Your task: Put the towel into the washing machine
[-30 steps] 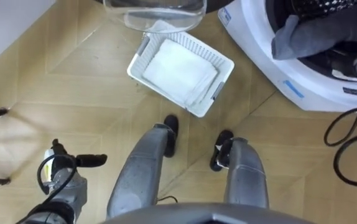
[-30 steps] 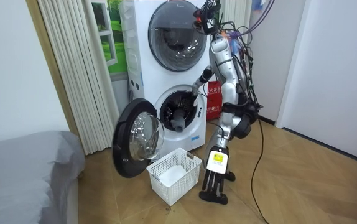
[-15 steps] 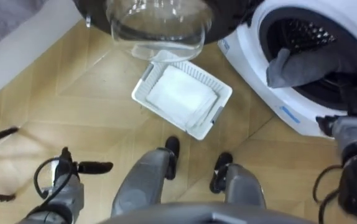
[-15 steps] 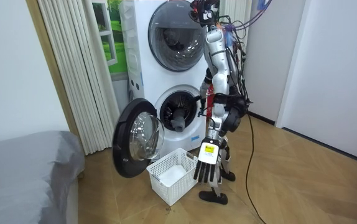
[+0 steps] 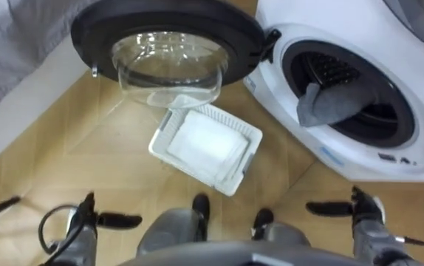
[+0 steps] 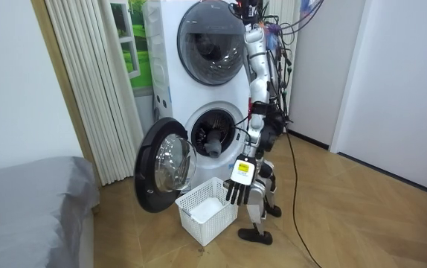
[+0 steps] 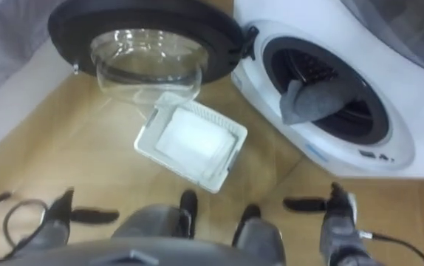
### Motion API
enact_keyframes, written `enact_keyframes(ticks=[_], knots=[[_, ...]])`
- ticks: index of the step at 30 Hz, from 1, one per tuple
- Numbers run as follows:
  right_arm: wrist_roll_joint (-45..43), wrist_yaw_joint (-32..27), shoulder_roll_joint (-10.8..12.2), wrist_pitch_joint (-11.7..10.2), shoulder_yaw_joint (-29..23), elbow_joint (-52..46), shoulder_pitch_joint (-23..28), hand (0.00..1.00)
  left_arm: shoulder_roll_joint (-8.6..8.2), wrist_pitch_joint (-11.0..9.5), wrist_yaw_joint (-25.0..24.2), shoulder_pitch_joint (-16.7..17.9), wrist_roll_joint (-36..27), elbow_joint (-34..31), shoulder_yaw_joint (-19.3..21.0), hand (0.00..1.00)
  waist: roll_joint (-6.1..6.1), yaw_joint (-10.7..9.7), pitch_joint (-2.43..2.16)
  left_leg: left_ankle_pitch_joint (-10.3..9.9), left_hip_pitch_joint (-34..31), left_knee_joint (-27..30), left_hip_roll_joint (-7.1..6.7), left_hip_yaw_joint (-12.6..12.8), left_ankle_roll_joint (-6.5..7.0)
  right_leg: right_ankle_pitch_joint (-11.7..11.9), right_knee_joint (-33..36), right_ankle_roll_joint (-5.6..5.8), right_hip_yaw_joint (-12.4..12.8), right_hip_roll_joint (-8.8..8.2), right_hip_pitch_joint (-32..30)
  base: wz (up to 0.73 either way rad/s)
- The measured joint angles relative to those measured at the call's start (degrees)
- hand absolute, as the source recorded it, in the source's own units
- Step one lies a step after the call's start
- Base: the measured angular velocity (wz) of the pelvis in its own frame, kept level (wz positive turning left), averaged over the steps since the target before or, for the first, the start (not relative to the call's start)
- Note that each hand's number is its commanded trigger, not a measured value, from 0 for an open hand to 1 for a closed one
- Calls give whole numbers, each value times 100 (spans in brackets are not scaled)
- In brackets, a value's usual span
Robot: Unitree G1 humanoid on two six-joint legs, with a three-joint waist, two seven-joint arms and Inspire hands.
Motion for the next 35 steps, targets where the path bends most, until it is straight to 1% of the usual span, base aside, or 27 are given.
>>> enact_keyframes(ticks=[1, 2, 4, 6, 9, 13, 17, 19, 20, 21, 22, 23, 25, 26, 27, 29, 32, 34, 35], knots=[[-32, 29, -1, 17, -1, 4, 27, 0, 0, 7, 0, 54, 2, -12, 22, 0, -7, -9, 0, 0, 57, -24, -2, -4, 0, 0, -28, 0, -9, 1, 61, 7], [-103, 108, 1, 67, -5, 4, 85, 0, -5, 24, 0, 148, 3, -27, 72, 0, -38, -29, -11, -2, 143, -73, -10, -20, -3, -1, -95, 2, -33, 3, 165, 10], [-177, 215, 30, 120, -11, 9, 155, 0, -22, 54, 1, 242, 5, -33, 187, 0, -88, -108, -17, -4, 266, -122, -15, -68, -7, -3, -149, 6, -116, 2, 324, 15], [-308, 375, 145, 149, -103, 18, 241, 0, -43, 127, 2, 286, 97, -26, 393, 0, -184, -122, -21, -14, 507, -179, -8, -76, -23, -7, -208, 11, -126, 17, 564, 3], [-256, 561, 259, 175, -108, 13, 328, 0, -68, 117, 21, 288, 253, -77, 448, 0, -239, -133, -29, -33, 754, -285, -4, -92, -47, -8, -364, 15, -129, 51, 849, 0], [-183, 716, 281, 180, -196, 37, 417, 0, -156, 114, 24, 294, 255, -153, 450, 0, -200, -134, -22, -41, 1010, -369, 7, -75, -60, -8, -414, 15, -112, 67, 1079, -3], [-193, 965, 289, 190, -329, 62, 505, 0, -269, 116, -3, 298, 258, -149, 688, 0, -199, -133, -18, -39, 1212, -432, 11, -45, -66, -6, -481, 13, -96, 75, 1258, -4], [-197, 1073, 289, 216, -364, 92, 531, 0, -287, 124, -30, 322, 258, -149, 691, 0, -221, -132, -22, -39, 1285, -457, 10, -41, -66, -7, -483, 14, -80, 75, 1315, -3], [-192, 1130, 291, 245, -388, 138, 529, 0, -301, 149, -53, 333, 258, -150, 700, 0, -244, -131, -5, -39, 1357, -478, 9, -21, -66, -7, -493, 15, -55, 76, 1365, -10], [-189, 1197, 299, 269, -404, 198, 515, 0, -329, 187, -76, 352, 280, -153, 768, 0, -268, -126, -11, -43, 1393, -482, 13, 5, -70, -7, -492, 15, -29, 79, 1378, -11], [-188, 1213, 310, 300, -428, 226, 497, 0, -343, 212, -76, 355, 291, -153, 807, 0, -297, -126, 5, -43, 1413, -485, 13, 13, -70, -7, -492, 15, -19, 79, 1380, -11], [-182, 1227, 336, 360, -446, 257, 464, 0, -361, 253, -75, 371, 320, -152, 883, 0, -312, -126, 5, -45, 1445, -492, 17, 32, -73, -7, -492, 15, 6, 85, 1392, -9], [-174, 1274, 361, 417, -446, 287, 460, 0, -361, 299, -76, 387, 389, -152, 884, 0, -357, -129, -3, -49, 1472, -493, 22, 49, -77, -7, -491, 14, 31, 89, 1431, -6], [-144, 1282, 384, 432, -447, 308, 461, 0, -361, 337, -77, 371, 457, -152, 884, 0, -379, -131, 5, -51, 1501, -494, 23, 58, -77, -7, -492, 14, 37, 90, 1452, -4], [-133, 1291, 401, 446, -448, 308, 464, 0, -361, 361, -76, 373, 511, -152, 894, 0, -384, -131, 8, -55, 1539, -502, 27, 73, -79, -7, -490, 14, 53, 92, 1463, -6], [-132, 1299, 423, 483, -447, 305, 464, 0, -361, 370, -73, 380, 512, -152, 921, 0, -399, -129, -1, -70, 1569, -499, 41, 89, -85, -5, -485, 11, 90, 105, 1487, -8], [-133, 1295, 440, 490, -448, 293, 468, 0, -362, 399, -71, 380, 515, -199, 942, 0, -402, -133, -3, -94, 1565, -441, 69, 93, -99, 5, -488, -5, 134, 135, 1530, -6], [-133, 1297, 440, 497, -453, 285, 475, 0, -367, 406, -71, 378, 518, -202, 1020, 0, -391, -133, -7, -101, 1599, -433, 81, 93, -108, 8, -489, -9, 161, 153, 1555, -4], [-138, 1297, 439, 521, -455, 275, 473, 0, -370, 410, -71, 377, 519, -202, 1038, 0, -368, -138, -1, -106, 1628, -438, 87, 93, -115, 9, -490, -10, 168, 161, 1556, 0]])
